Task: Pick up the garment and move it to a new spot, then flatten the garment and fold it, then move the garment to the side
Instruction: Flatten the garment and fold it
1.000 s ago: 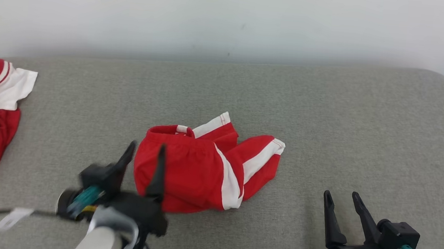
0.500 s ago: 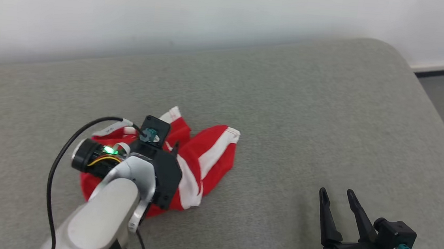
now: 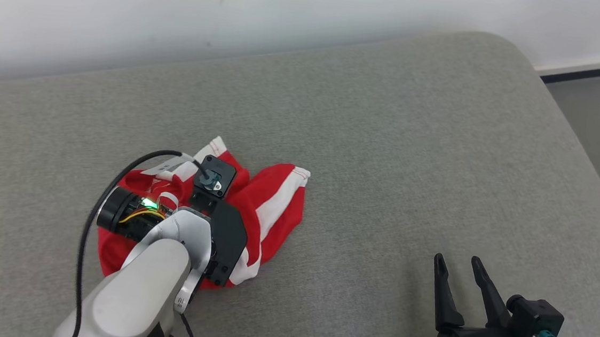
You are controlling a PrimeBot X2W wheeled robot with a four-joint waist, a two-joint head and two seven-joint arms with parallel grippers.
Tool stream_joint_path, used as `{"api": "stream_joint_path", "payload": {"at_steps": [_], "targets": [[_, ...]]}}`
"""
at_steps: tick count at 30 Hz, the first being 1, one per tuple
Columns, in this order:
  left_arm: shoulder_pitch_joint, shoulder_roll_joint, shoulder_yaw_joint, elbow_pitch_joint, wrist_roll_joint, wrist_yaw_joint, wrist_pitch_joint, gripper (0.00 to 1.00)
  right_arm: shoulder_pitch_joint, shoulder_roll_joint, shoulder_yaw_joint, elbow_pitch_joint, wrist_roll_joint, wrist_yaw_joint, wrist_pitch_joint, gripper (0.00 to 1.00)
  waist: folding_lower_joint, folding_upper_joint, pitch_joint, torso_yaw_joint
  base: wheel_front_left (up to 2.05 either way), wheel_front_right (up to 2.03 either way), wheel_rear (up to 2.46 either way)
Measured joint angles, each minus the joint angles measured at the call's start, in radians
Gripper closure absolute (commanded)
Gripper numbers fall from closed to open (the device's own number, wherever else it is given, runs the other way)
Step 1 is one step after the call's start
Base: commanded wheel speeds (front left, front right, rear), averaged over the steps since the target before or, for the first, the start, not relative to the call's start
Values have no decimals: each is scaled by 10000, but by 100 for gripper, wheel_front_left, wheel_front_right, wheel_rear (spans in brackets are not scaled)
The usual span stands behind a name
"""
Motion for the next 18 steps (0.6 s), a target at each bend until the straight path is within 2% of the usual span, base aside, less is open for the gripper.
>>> {"api": "stream_joint_path", "payload": {"at_steps": [5,7,11,12,13,15,16,17,18], "targets": [[443,35,418,-744,-261,412,-940,100,46,4,-75,-27,-180,0,90,0,-1,-1,-169,420,0,0,0],[816,52,826,-1350,-510,652,-1670,100,149,0,-151,-105,-272,0,180,0,0,0,-264,710,0,0,0],[1535,105,1269,-2080,-930,863,-2617,100,205,-2,-186,-219,-343,0,282,0,-1,0,-381,1135,0,0,0],[1727,119,1323,-2238,-978,867,-2813,97,220,2,-180,-245,-343,0,316,0,-1,0,-411,1243,0,0,0],[1932,109,1386,-2378,-1072,872,-2997,82,243,2,-182,-282,-349,0,349,0,-1,0,-442,1347,0,0,0],[2289,123,1446,-2589,-1120,871,-3340,71,315,2,-165,-366,-353,0,391,0,-1,0,-502,1550,0,0,0],[2442,121,1482,-2656,-1158,871,-3476,70,360,0,-140,-407,-355,0,443,0,-1,-1,-532,1647,0,0,0],[2582,123,1505,-2723,-1218,878,-3632,60,385,-2,-132,-431,-355,0,460,0,-2,0,-561,1736,0,0,0],[2718,119,1540,-2757,-1262,899,-3783,42,389,0,-130,-464,-355,0,502,0,-2,-1,-589,1821,0,0,0]]}}
